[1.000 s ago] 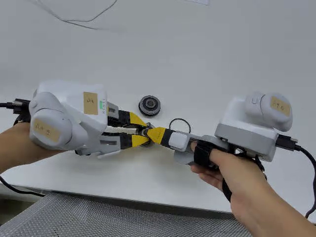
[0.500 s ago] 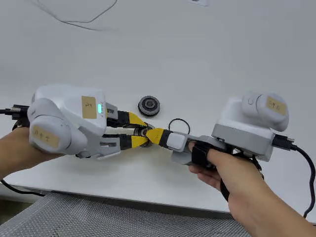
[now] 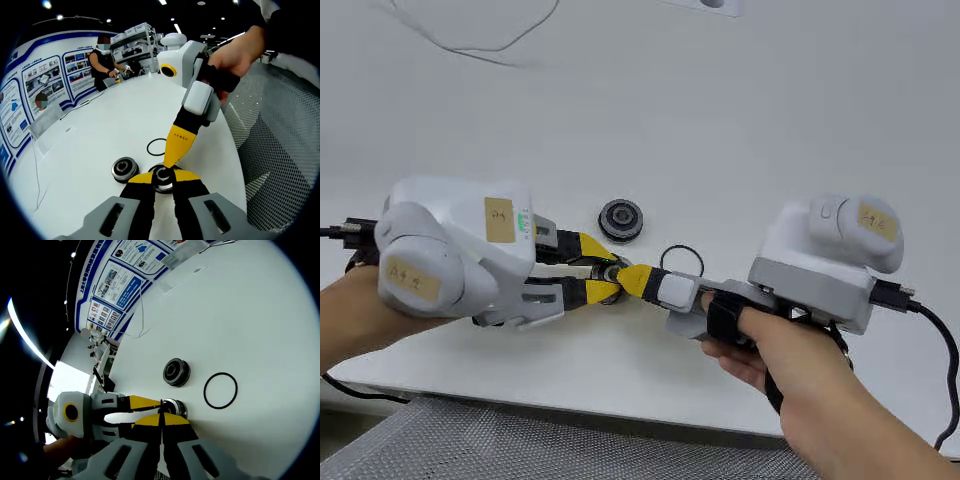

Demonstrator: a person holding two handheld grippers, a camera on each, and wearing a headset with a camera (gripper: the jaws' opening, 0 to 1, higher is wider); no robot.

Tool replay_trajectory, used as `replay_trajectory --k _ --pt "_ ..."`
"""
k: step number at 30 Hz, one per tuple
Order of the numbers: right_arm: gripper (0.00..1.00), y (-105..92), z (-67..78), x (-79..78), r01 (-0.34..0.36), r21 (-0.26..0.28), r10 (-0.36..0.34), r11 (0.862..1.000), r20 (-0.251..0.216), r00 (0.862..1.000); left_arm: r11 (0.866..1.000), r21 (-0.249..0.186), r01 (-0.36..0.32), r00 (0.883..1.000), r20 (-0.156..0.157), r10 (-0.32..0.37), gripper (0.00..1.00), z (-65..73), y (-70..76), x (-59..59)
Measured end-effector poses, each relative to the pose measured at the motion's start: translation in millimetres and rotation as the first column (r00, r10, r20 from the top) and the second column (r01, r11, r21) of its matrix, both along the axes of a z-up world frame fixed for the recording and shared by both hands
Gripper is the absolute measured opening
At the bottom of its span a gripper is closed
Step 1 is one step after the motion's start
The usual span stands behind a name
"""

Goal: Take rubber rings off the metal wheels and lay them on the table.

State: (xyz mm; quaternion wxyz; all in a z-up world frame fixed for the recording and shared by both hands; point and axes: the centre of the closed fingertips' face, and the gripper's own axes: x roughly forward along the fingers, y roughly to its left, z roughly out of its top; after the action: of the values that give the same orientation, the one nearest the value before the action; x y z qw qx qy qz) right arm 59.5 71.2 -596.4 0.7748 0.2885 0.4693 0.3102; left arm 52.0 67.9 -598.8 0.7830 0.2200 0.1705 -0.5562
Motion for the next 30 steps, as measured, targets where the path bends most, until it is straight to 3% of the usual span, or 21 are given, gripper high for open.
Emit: replay_trajectory --k 4,10,13,15,18,24,26,30 --pt "0.01 -1.6 -2.3 2.0 0.004 0.000 -0.004 1.000 -0.004 1.000 1.000 -0.012 -0.020 1.000 -0.021 0.019 0.14 0.3 1.0 0.6" --pt "0.01 -0.1 -3.2 2.7 0.012 0.019 -0.011 1.000 -0.018 1.000 0.999 -0.023 -0.025 0.999 -0.021 0.025 0.15 6.1 6.7 -0.9" --pt "0.01 0.8 -5.3 2.4 0.007 0.013 -0.006 1.000 -0.020 1.000 0.996 -0.074 -0.046 0.999 -0.032 0.044 0.17 17.2 8.6 -1.2" --pt "0.01 1.8 -6.1 1.6 0.006 0.019 -0.005 1.000 -0.026 1.000 0.997 -0.054 -0.052 0.999 -0.006 0.051 0.17 19.8 12.3 0.1" --pt "0.01 4.0 -4.7 0.6 0.002 0.029 -0.001 1.000 -0.028 1.000 0.996 -0.053 -0.066 0.998 -0.009 0.065 0.17 22.3 16.6 0.9" --pt "0.01 6.5 2.9 0.6 0.005 0.061 -0.003 0.998 -0.035 0.999 0.985 -0.108 -0.137 0.990 -0.006 0.137 0.20 38.6 26.5 9.2" --pt "0.01 7.9 8.1 1.0 0.007 0.081 -0.004 0.997 -0.038 0.999 0.976 -0.141 -0.166 0.986 -0.010 0.166 0.20 45.3 29.7 13.4" --pt "0.01 12.1 21.2 1.4 0.008 0.130 -0.002 0.992 -0.045 0.999 0.969 -0.162 -0.188 0.982 -0.009 0.189 0.23 53.5 35.8 19.3"
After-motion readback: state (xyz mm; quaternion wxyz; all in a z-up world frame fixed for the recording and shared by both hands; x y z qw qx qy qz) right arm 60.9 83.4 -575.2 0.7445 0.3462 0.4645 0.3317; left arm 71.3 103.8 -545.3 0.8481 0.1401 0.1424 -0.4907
